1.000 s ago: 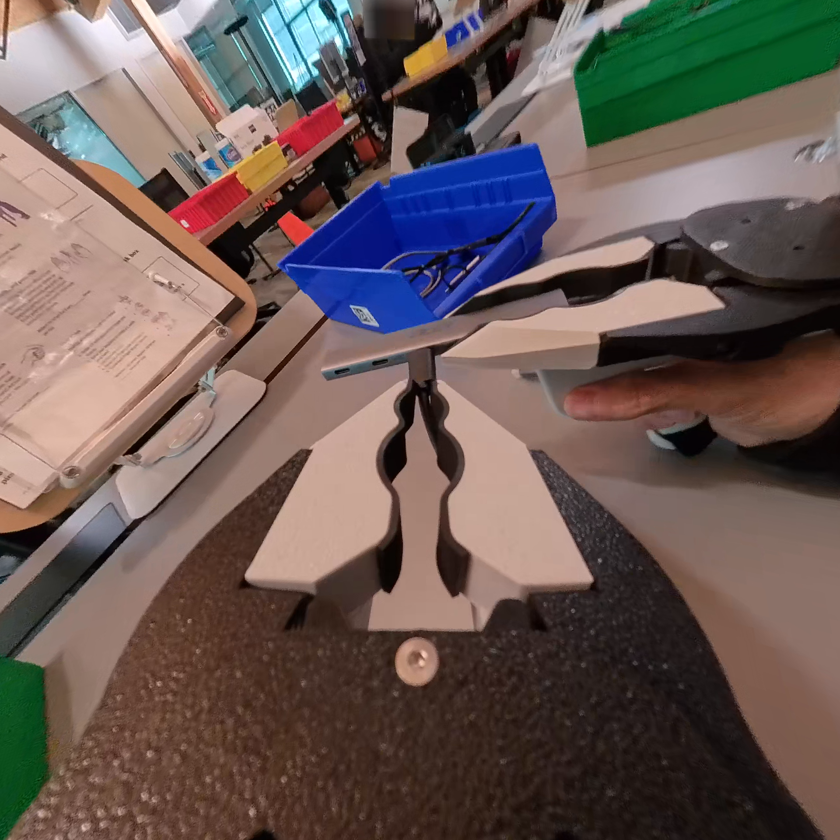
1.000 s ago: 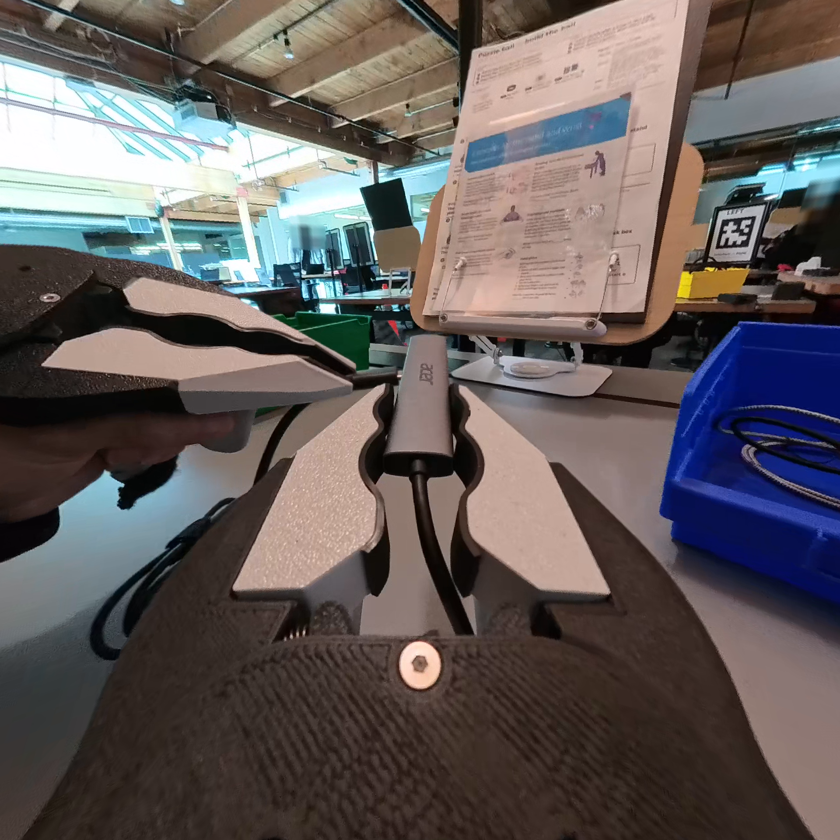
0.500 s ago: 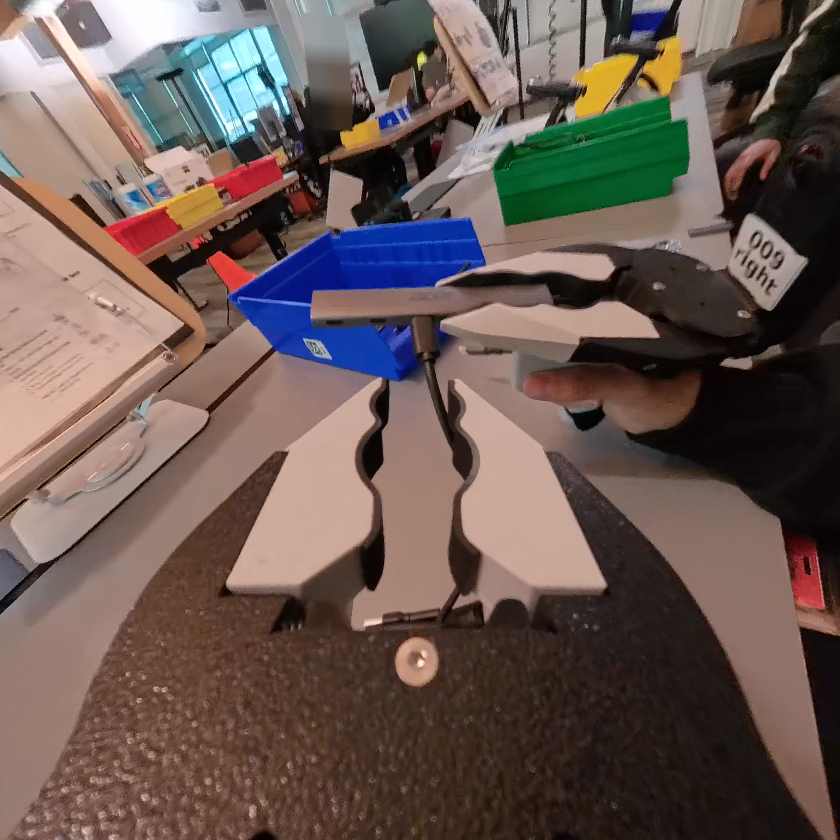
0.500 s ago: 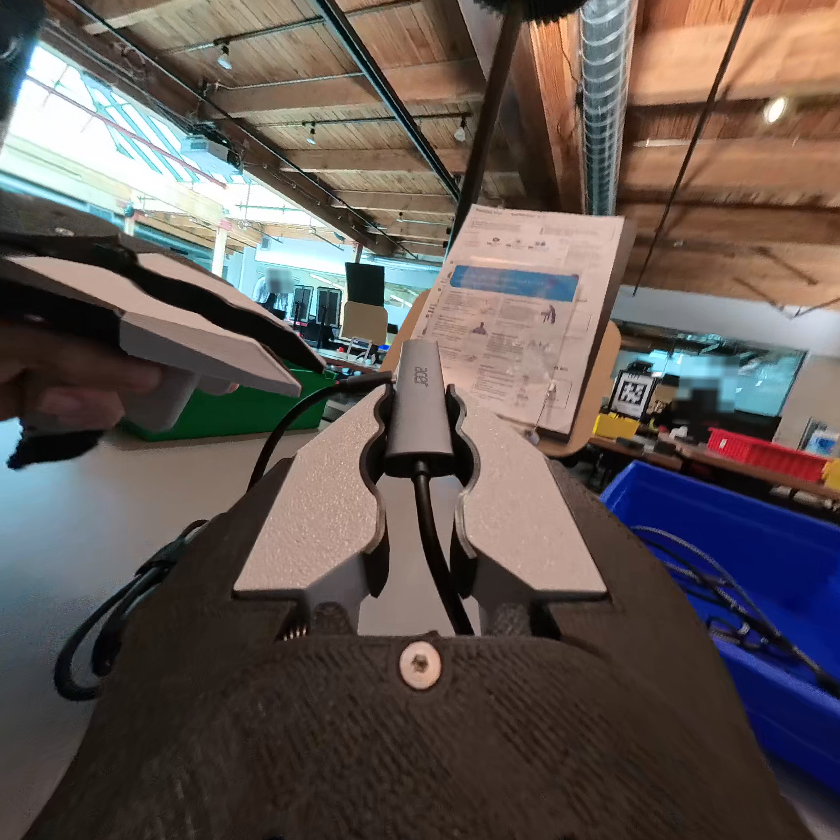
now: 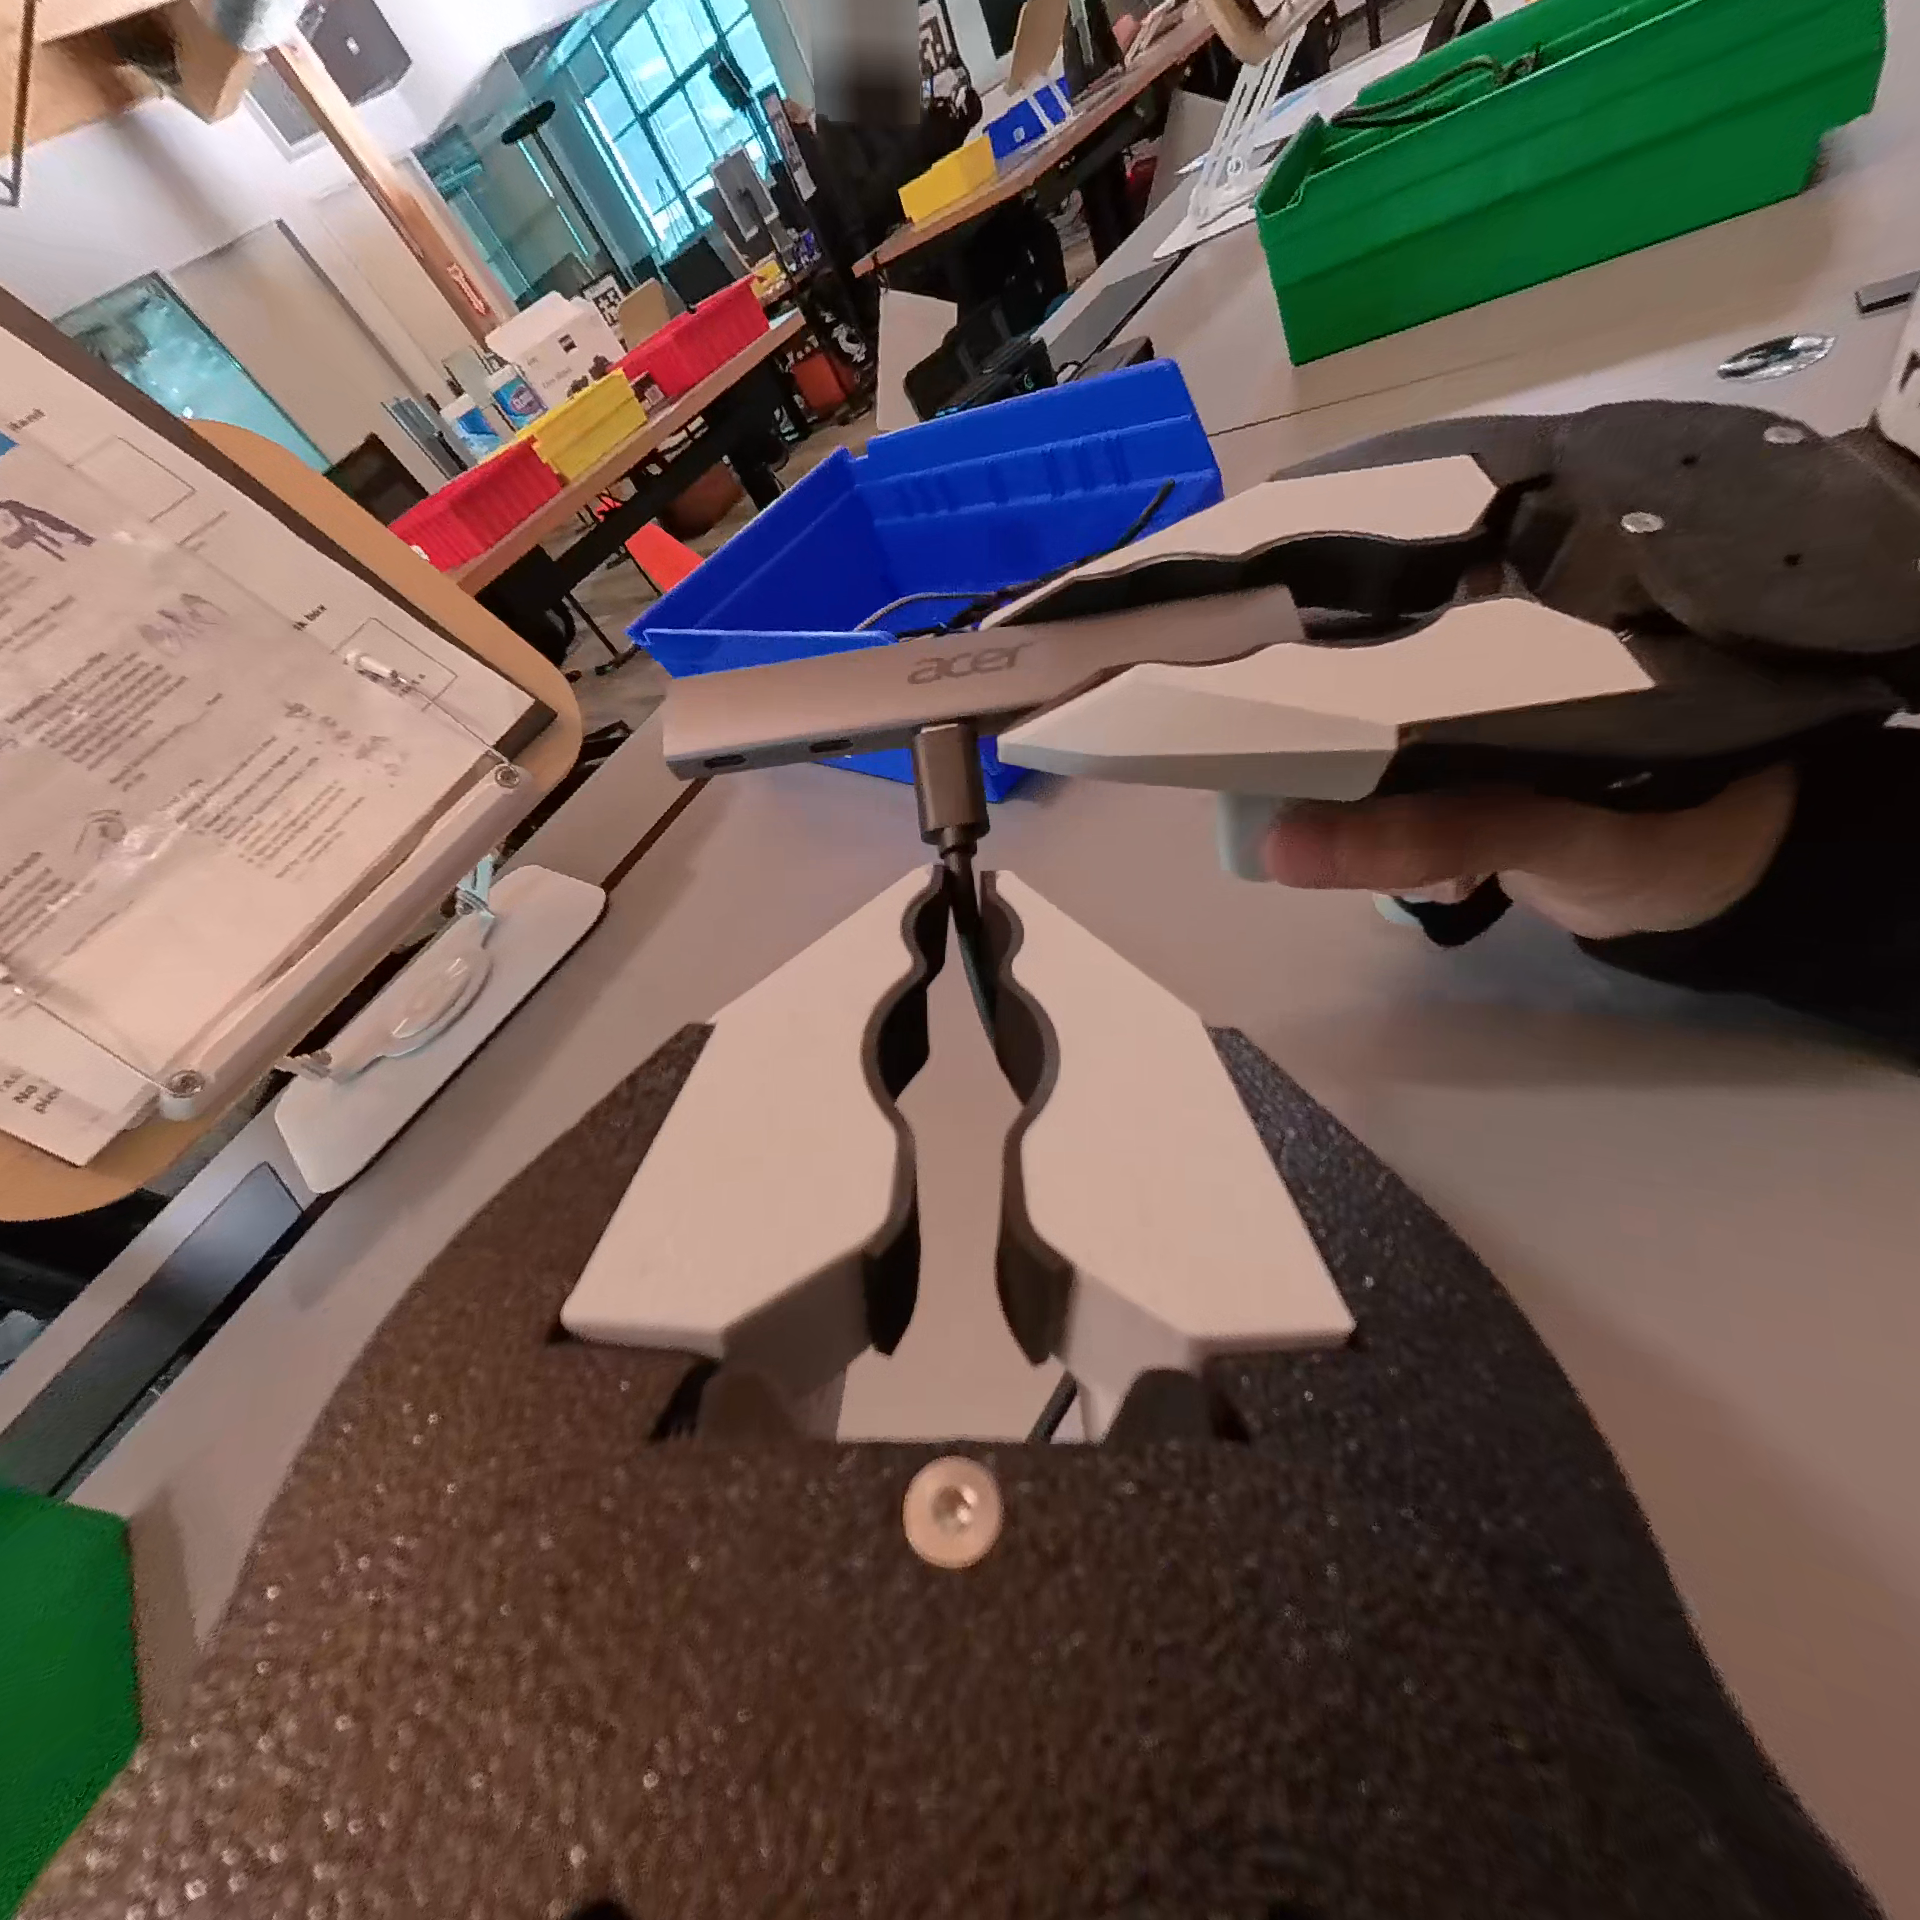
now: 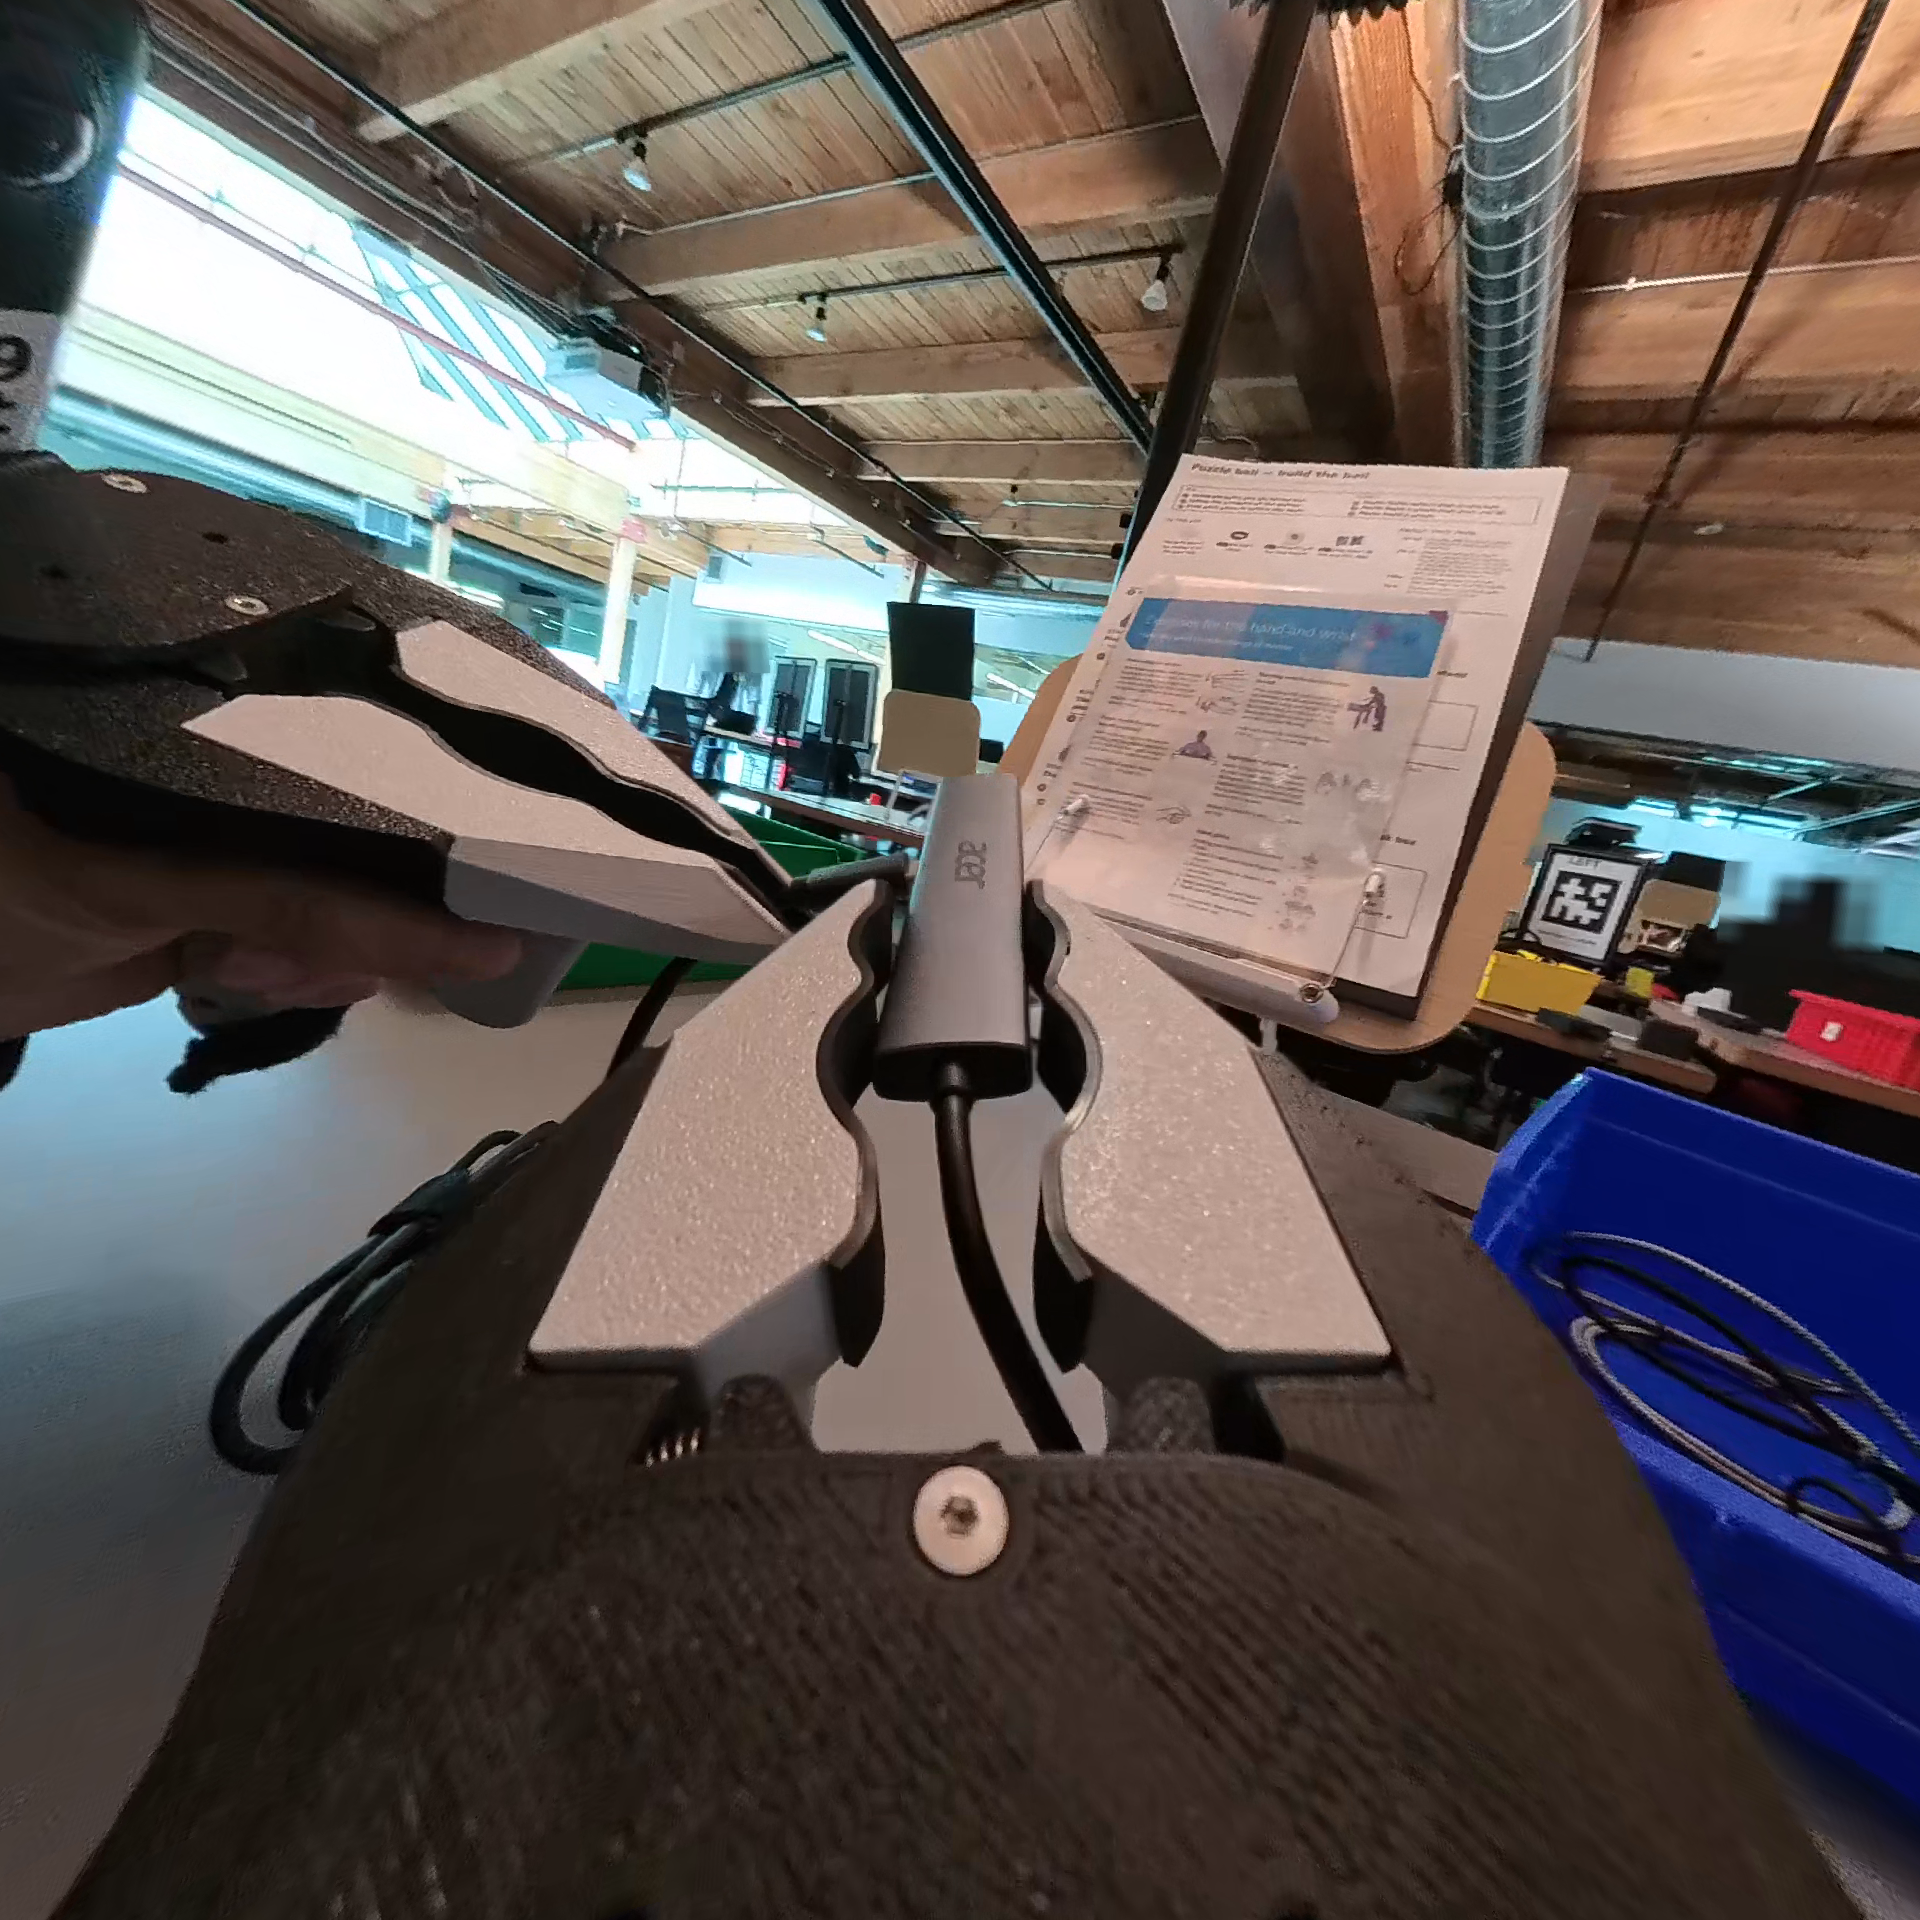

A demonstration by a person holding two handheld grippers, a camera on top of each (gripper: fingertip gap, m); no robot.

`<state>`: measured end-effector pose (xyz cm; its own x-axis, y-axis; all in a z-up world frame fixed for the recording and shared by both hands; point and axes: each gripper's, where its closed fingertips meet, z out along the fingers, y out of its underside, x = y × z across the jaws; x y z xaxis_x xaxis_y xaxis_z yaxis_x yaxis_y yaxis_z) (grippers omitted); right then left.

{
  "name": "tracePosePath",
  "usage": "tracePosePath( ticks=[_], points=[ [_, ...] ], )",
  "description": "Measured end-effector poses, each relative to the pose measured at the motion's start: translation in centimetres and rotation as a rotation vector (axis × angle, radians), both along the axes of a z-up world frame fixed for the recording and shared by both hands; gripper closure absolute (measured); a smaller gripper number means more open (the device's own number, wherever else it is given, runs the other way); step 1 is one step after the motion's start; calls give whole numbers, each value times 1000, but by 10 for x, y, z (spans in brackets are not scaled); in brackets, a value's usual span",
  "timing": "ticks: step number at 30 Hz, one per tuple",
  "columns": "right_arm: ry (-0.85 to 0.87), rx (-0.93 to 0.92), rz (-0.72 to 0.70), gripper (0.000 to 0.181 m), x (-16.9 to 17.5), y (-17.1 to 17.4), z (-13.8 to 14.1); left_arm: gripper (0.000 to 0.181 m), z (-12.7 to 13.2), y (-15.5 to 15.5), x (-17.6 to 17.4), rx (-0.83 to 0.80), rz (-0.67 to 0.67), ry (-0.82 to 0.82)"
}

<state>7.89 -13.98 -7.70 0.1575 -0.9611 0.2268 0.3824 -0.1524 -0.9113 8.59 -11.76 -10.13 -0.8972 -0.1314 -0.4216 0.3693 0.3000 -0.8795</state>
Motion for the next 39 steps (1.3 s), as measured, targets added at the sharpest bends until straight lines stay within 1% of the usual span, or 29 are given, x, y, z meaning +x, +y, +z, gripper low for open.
tracePosePath(
  ticks=[3, 7, 9, 12, 14, 18, 21, 25, 29, 31, 33, 35, 37, 39],
  points=[
    [19, 22, 11, 157, 1, 0, -1, 179, 0, 1, 1, 16, -16, 28],
    [51, 45, 14, 159, 5, -1, -4, 179, -1, 2, 1, 54, -30, 21],
    [54, 25, 2, 159, 5, -1, -4, 179, -1, 3, 2, 57, -21, 7],
    [80, 50, 25, 158, 7, -1, -7, 180, -1, 3, 5, 60, 6, -35],
    [85, 46, 7, 158, 8, -1, -8, 180, -2, 2, 8, 76, 30, -58],
    [93, 82, 40, 158, 8, -2, -8, 180, 1, 1, 4, 60, 12, -35],
    [113, 54, 30, 158, 10, -1, -11, 180, -2, 2, 6, 94, 37, -89],
    [121, 23, 24, 158, 11, 1, -13, 181, -4, 2, 8, 103, 9, -54],
    [122, -8, 9, 157, 11, 3, -14, 181, -7, 3, 10, 115, -4, -56],
    [117, 3, 1, 157, 11, 2, -13, 181, -5, 2, 10, 79, -28, -19],
    [102, 60, -16, 158, 11, -4, -10, 180, -1, -2, 8, 10, -62, 34],
    [94, 113, 2, 159, 9, -9, -7, 178, 2, -6, 5, -63, -91, 66],
    [77, 141, 7, 159, 6, -12, -5, 177, 6, -8, 1, -134, -96, 58],
    [73, 137, -6, 159, 6, -13, -4, 176, 8, -8, 0, -167, -81, 27]
  ],
)
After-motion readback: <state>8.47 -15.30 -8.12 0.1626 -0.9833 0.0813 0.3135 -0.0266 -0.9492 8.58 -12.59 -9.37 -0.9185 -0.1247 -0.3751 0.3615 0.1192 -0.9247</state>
